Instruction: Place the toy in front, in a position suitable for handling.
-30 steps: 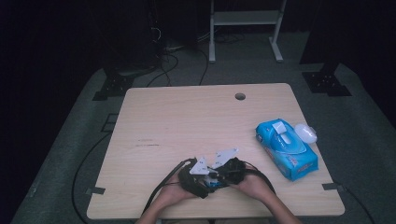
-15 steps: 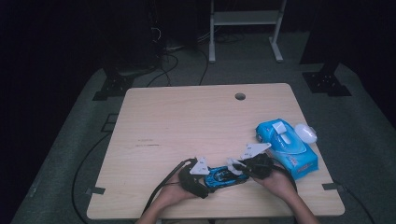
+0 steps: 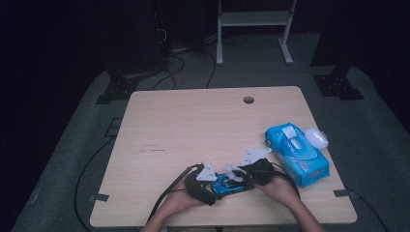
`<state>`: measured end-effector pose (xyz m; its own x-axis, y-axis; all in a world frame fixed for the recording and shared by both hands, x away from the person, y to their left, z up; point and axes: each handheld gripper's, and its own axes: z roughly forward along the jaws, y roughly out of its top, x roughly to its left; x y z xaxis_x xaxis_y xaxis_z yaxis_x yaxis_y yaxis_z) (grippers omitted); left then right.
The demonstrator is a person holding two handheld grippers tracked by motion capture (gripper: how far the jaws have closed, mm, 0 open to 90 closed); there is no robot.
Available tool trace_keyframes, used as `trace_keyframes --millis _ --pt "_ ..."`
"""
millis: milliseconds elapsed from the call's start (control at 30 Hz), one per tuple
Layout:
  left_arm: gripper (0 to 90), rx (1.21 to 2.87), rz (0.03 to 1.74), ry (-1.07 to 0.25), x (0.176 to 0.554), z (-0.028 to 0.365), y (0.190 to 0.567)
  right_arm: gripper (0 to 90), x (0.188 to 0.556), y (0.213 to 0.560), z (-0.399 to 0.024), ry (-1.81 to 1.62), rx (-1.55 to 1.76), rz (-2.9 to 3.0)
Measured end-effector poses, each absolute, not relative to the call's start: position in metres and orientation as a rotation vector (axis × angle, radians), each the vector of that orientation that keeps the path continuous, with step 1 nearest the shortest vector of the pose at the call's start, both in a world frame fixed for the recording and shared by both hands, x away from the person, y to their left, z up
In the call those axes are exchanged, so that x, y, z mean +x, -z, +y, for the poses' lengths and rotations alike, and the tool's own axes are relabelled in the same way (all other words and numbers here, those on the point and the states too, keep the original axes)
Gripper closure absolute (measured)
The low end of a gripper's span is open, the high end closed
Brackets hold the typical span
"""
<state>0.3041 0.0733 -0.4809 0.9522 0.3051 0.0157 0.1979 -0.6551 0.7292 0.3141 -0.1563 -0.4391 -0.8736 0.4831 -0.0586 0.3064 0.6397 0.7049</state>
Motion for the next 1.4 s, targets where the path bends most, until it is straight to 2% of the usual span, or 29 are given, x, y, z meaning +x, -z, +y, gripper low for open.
trace_keyframes --millis 167,467,733,1133,1400 --pt "23.4 2.306 0.348 -0.171 0.304 0.072 0.481 83.0 0.308 0.445 -0.187 -1.109 0.749 2.552" --pt "23.4 2.302 0.351 -0.169 0.304 0.073 0.481 82.9 0.286 0.44 -0.16 -1.078 0.579 2.58" --pt "23.4 2.3 0.35 -0.171 0.304 0.073 0.481 82.9 0.29 0.445 -0.201 -1.073 0.713 2.592" --pt "23.9 2.292 0.356 -0.172 0.304 0.073 0.482 82.7 0.305 0.434 -0.197 -1.064 0.786 2.459" --pt "23.9 2.297 0.354 -0.173 0.304 0.074 0.481 82.7 0.281 0.447 -0.22 -1.049 0.828 2.492"
